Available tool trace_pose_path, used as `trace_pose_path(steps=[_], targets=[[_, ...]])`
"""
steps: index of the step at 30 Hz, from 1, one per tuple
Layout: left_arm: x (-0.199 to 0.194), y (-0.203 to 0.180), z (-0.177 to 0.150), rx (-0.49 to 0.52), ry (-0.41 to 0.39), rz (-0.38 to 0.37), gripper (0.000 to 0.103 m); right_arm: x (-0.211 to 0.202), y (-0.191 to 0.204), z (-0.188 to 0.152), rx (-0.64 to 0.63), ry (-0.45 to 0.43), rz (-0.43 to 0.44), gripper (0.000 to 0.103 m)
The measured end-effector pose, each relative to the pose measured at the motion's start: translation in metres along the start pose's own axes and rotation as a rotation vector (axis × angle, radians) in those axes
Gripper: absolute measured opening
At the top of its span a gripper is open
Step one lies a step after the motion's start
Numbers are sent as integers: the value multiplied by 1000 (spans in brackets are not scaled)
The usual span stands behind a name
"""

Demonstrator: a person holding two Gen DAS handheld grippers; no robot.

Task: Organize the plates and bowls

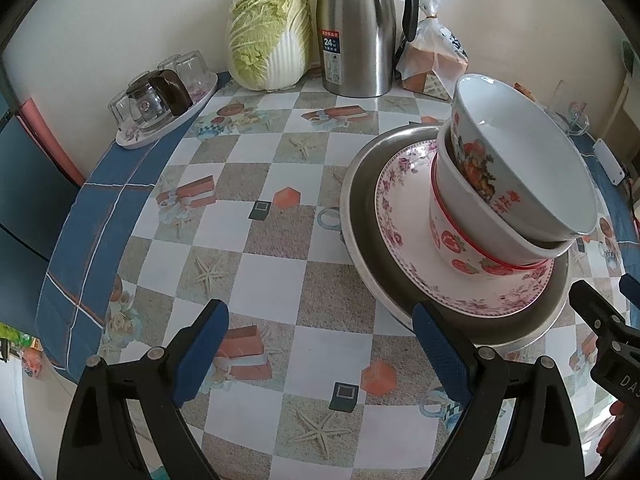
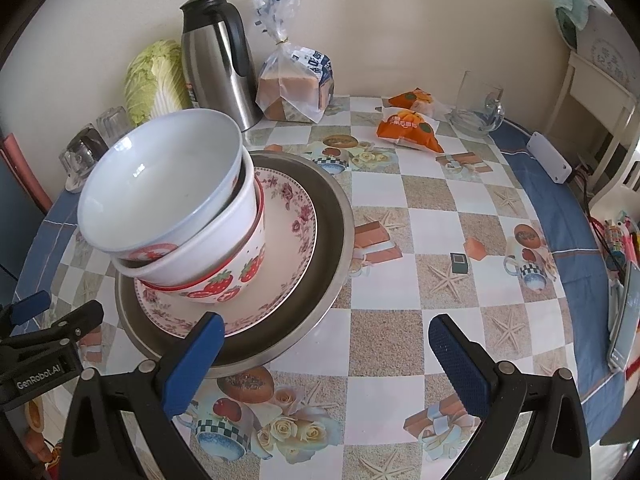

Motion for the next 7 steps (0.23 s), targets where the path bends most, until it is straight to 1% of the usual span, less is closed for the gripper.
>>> trace_pose_path(steps=[5,7], targets=[[-5,0,1,0,-33,14,93,0,0,0,-1,0,0,103],[-5,0,1,4,-33,11,93,0,0,0,-1,0,0,103]])
Point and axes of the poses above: each gripper's, at about its wrist camera, not at the fingertips, and x roughly the way its jaws point, y to its left, z to its top, the point moved 3 cm from there along x, roughly the way its jaws point, and after that the axes turned 6 degrees about -y, right-handed, at the moved point
